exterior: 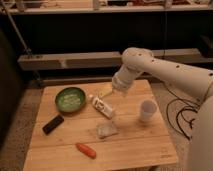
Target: Place the pepper in the ceramic cup
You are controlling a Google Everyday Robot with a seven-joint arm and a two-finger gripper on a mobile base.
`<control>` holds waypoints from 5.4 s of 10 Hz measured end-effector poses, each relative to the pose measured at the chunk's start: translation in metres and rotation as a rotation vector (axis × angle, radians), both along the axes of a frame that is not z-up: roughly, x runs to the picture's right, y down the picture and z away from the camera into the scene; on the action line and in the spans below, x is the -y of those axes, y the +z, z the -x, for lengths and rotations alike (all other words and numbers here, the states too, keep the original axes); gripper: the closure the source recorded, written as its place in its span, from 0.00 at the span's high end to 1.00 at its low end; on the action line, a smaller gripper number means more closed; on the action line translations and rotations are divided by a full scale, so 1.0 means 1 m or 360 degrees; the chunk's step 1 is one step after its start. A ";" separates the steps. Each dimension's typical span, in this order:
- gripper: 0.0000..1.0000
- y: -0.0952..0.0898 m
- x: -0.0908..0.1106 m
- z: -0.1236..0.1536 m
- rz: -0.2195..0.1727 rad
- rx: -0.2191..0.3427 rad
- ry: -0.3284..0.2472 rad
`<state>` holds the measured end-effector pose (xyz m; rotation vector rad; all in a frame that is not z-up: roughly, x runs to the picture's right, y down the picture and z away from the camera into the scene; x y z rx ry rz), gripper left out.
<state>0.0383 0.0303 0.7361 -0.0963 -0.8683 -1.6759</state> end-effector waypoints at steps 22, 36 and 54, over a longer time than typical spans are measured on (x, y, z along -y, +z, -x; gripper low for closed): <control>0.80 -0.045 -0.042 0.040 -0.0079 0.0057 -0.0184; 0.80 -0.065 -0.144 0.155 -0.0457 0.0217 -0.0678; 0.80 -0.002 -0.204 0.188 -0.0486 0.0342 -0.0965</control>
